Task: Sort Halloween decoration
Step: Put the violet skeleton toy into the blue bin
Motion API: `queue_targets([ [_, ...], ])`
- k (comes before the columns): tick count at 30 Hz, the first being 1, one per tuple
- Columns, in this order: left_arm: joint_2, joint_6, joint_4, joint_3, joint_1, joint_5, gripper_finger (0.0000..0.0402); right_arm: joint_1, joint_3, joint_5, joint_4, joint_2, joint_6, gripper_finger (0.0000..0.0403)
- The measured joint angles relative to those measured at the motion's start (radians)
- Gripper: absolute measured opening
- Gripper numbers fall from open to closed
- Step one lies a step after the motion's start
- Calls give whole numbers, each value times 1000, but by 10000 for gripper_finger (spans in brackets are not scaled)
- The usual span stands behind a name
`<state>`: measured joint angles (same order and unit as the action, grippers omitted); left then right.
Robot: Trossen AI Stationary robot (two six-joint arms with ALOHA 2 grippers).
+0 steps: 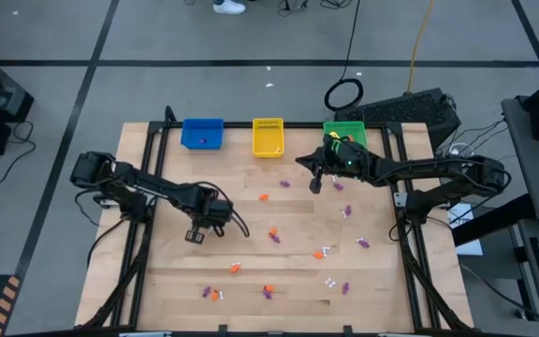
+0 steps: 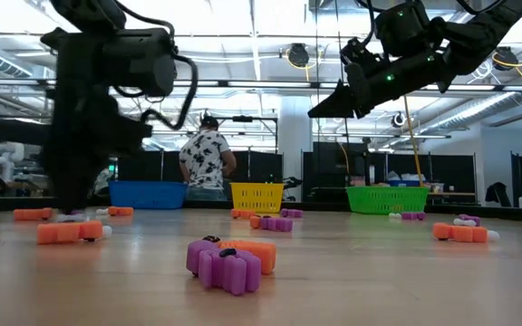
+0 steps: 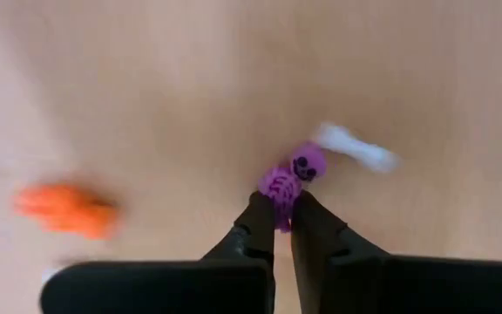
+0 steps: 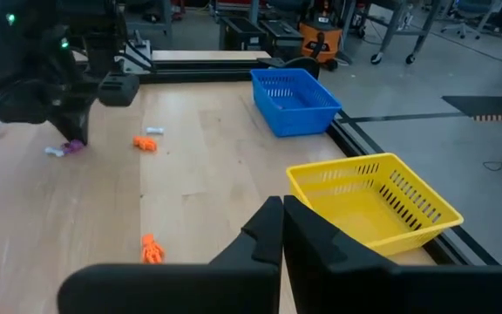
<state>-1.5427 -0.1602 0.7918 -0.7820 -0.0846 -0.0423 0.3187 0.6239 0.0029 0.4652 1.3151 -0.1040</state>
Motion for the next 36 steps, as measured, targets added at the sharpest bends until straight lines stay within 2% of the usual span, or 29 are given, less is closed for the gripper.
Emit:
queue_targets([
  [5,78,23,21,-29,43,-10,12,0,0,0,-1,0,-3,0],
  [9,156,25,49,-63,126,-27,11,0,0,0,-1,0,-3,0],
  [15,220,67,48,-112,343,-27,11,0,0,0,0,0,3,0],
  [20,222,17,-6,-138,559,-49,11,0,0,0,-7,0,13,0],
  [27,154,-43,-27,-251,808,-52,10,2,0,0,-13,0,6,0],
  [36,-83,-90,20,-397,955,-52,10,2,0,0,-13,0,13,0],
])
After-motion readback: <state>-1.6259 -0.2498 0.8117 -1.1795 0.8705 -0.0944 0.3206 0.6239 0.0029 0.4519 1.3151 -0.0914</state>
